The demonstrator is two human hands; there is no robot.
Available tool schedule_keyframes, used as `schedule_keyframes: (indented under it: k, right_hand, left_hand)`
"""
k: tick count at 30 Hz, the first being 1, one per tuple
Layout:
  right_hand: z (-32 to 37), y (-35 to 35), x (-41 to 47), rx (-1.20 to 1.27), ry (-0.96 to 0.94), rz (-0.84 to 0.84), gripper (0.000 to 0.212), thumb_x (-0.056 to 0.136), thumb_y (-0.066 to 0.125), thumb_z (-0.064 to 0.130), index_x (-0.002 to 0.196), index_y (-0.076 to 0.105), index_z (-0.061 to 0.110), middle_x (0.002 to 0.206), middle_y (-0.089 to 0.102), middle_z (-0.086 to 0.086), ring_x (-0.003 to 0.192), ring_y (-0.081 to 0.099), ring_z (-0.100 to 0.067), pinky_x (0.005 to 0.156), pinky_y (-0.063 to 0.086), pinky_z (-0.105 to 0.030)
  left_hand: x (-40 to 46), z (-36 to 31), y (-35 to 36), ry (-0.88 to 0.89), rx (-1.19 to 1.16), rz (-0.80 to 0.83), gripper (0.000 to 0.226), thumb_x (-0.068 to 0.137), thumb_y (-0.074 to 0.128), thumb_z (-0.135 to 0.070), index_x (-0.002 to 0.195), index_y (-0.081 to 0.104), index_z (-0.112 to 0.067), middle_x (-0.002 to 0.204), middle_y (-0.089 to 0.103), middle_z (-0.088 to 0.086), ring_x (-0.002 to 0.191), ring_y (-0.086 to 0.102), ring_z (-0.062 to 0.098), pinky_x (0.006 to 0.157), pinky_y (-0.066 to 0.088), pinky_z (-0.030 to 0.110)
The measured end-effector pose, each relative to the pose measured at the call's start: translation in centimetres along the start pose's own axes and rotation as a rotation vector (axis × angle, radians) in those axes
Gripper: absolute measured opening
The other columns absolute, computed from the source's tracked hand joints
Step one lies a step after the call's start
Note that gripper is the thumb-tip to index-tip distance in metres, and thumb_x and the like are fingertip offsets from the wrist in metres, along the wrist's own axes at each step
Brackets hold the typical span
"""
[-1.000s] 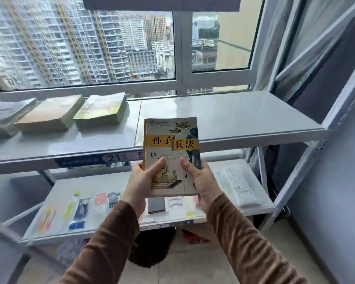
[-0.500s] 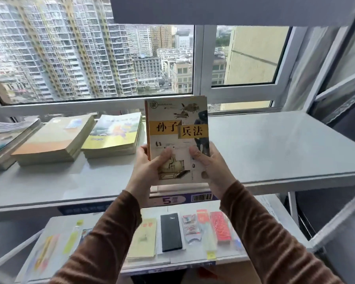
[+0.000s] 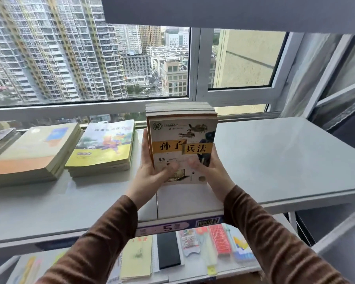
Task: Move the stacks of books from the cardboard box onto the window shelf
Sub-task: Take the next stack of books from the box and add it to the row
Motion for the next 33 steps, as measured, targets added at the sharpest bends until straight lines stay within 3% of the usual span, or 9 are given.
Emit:
schedule_keyframes:
  k: [3,7,11,15,21,24,26,29,33]
  right_hand:
    - [-0.3,0.2,0.2,0.048,-0.012,-0.074,0.073,0.085,0.076,0.028,0.145,0.036,0.02,0.129,0.065,-0.008,0.116,0.066,-0.023,0.088,0.059,-0.038]
    - [-0.8,-0.5,0.4,-0.068,0.051,0.033,0.068,0.082,0.079,0.025,0.138,0.04,0.024,0.12,0.069,0.001,0.097,0.07,-0.002,0.068,0.055,-0.015]
    - [-1.7,-1.7,0.6,-0.16,0.117,0.214,0.068,0.082,0.081,0.019,0.136,0.041,0.026,0.124,0.066,-0.003,0.102,0.07,-0.015,0.071,0.058,-0.029]
    - [-1.0,-2.2,2.2,-0.153,0.112,0.171,0.063,0.077,0.083,0.024,0.13,0.05,0.018,0.121,0.065,-0.014,0.099,0.067,-0.027,0.068,0.057,-0.031]
    - [-2.9,-0.1,5.5,0.14,0.446,0.045,0.046,0.084,0.073,0.025,0.124,0.065,0.005,0.12,0.071,-0.018,0.092,0.067,-0.028,0.076,0.057,-0.036]
    - [-3.9,0.7,6.6,0.186,0.584,0.019,0.017,0.086,0.07,0.023,0.099,0.073,0.012,0.082,0.078,-0.007,0.059,0.07,-0.018,0.055,0.058,-0.027]
    - [-4.5,1.1,7.3,0.202,0.625,0.007,0.006,0.088,0.068,0.021,0.088,0.07,0.015,0.064,0.074,-0.002,0.046,0.066,-0.014,0.047,0.057,-0.024]
    - [-5.0,1.5,8.0,0.22,0.651,-0.013,0.007,0.088,0.069,0.021,0.083,0.069,0.015,0.066,0.071,-0.004,0.047,0.065,-0.015,0.049,0.057,-0.027]
    - [-5.2,1.9,8.8,0.199,0.672,-0.005,0.01,0.088,0.068,0.021,0.081,0.068,0.015,0.063,0.071,-0.005,0.051,0.065,-0.018,0.051,0.058,-0.028]
  left_hand:
    - [-0.2,0.9,0.0,-0.02,-0.026,-0.025,0.097,0.091,0.071,-0.002,0.16,0.009,-0.032,0.137,0.064,0.006,0.123,0.066,0.026,0.09,0.06,0.036]
    - [0.1,1.1,-0.6,-0.037,0.176,0.049,0.099,0.092,0.069,-0.003,0.161,0.0,-0.025,0.137,0.064,0.003,0.125,0.064,0.02,0.097,0.058,0.035]
    - [-0.1,1.2,-0.5,-0.045,0.209,0.111,0.097,0.089,0.071,-0.002,0.16,0.006,-0.017,0.138,0.06,0.002,0.123,0.063,0.011,0.096,0.057,0.026]
    - [0.8,0.8,-0.5,-0.09,0.032,0.084,0.085,0.087,0.07,-0.01,0.156,0.022,-0.021,0.134,0.064,0.007,0.118,0.068,0.017,0.085,0.059,0.024]
    - [4.3,2.3,-2.7,-0.423,0.052,-0.02,0.043,0.092,0.067,-0.043,0.133,0.06,-0.029,0.116,0.078,-0.003,0.092,0.076,0.012,0.071,0.058,0.027]
    - [4.4,4.1,-3.6,-0.605,0.082,-0.124,0.038,0.091,0.066,-0.049,0.117,0.071,-0.022,0.098,0.08,-0.004,0.076,0.071,0.012,0.076,0.054,0.031]
    - [4.3,4.7,-4.1,-0.635,-0.031,-0.189,0.035,0.093,0.067,-0.04,0.116,0.072,-0.014,0.099,0.078,0.0,0.079,0.07,0.016,0.077,0.053,0.031]
    - [4.8,4.5,-4.9,-0.585,-0.123,-0.235,0.032,0.096,0.065,-0.027,0.122,0.069,-0.008,0.11,0.074,0.005,0.08,0.071,0.011,0.07,0.055,0.025]
    - [5.1,4.8,-5.6,-0.574,-0.144,-0.271,0.063,0.098,0.062,-0.014,0.155,0.036,-0.01,0.143,0.059,0.009,0.112,0.063,0.019,0.096,0.049,0.032]
Point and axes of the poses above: each hand's wrist, its own x-axis towards the middle knuckle, its own y-axis out of the palm, z = x × y, the point moved 10 cm from there along x, towards the middle knuckle
